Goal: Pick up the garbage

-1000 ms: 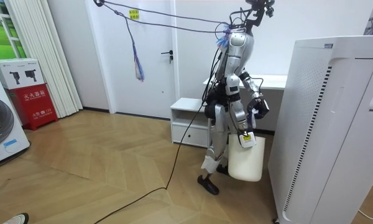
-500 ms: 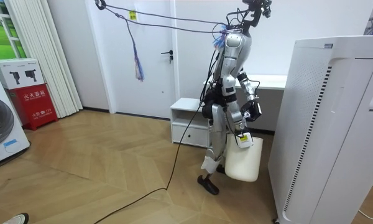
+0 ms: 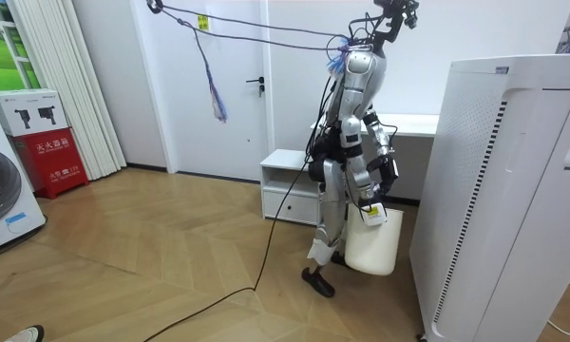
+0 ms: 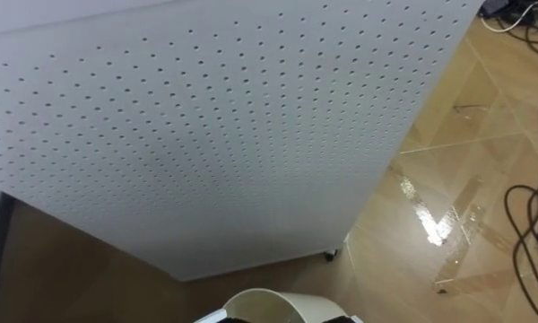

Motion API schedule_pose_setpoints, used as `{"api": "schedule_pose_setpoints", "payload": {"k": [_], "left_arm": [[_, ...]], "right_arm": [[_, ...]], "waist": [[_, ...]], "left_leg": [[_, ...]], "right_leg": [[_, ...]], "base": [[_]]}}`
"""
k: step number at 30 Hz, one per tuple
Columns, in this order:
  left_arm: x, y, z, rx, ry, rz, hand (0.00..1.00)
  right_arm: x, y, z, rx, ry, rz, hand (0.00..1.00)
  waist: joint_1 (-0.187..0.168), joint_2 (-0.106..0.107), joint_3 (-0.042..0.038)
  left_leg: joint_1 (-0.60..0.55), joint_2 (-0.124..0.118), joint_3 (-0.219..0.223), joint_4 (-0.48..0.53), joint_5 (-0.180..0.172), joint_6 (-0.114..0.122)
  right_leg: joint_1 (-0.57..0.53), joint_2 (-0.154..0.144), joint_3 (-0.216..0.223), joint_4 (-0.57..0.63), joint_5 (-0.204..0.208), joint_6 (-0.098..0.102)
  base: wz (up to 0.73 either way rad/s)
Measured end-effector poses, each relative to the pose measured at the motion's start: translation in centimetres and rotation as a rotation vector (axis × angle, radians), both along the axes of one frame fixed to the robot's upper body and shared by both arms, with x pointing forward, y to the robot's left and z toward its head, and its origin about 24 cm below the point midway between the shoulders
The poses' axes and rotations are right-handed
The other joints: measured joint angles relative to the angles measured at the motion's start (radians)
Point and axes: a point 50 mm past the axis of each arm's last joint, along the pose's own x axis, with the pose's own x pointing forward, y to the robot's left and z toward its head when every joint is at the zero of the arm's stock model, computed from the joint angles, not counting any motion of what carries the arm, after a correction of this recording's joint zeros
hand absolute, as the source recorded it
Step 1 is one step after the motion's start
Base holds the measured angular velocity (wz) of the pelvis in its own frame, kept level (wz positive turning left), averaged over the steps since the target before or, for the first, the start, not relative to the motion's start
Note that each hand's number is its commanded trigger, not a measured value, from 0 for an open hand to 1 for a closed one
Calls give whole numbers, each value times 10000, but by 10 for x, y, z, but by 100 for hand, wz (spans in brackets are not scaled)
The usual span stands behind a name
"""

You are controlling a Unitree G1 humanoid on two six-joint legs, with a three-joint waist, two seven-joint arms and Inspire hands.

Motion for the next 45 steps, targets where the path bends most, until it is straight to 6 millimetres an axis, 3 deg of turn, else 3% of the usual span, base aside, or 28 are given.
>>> {"api": "schedule_pose_setpoints", "payload": {"k": [5, 31, 40, 44, 45], "left_arm": [[0, 3, 0, 95, -54, 19, 0], [4, 2, 3, 75, -353, -38, 0], [-13, 19, -28, 485, 1114, 972, 0], [-38, 44, -54, 698, 2576, 2594, 0], [-46, 54, -59, 648, 2958, 3332, 0]], "right_arm": [[0, -1, 0, -22, -5, -12, 100], [-10, -3, -5, 197, 295, -224, 100], [-31, -17, -14, 60, 909, -602, 100], [-55, -32, -25, 134, 1629, -1722, 100], [-65, -37, -28, 261, 1815, -2221, 100]], "waist": [[-12, -80, 4], [42, -23, -9], [10, 59, -27], [2, 10, -42], [-2, -8, -76]], "left_leg": [[-9, 7, -57, 52, 0, 0], [245, 5, -45, -37, -1, -1], [578, 6, -7, -71, 0, -16], [1409, -24, -23, -483, 13, -48], [1627, -39, -13, -631, 23, -62]], "right_leg": [[14, 12, -4, 16, 0, 0], [274, 16, -85, -25, -3, -6], [626, -33, -233, -36, -85, -62], [1418, 32, -242, -522, -35, -9], [1629, 31, -244, -664, -29, 1]], "base": [[0], [0], [2], [5], [0]]}}
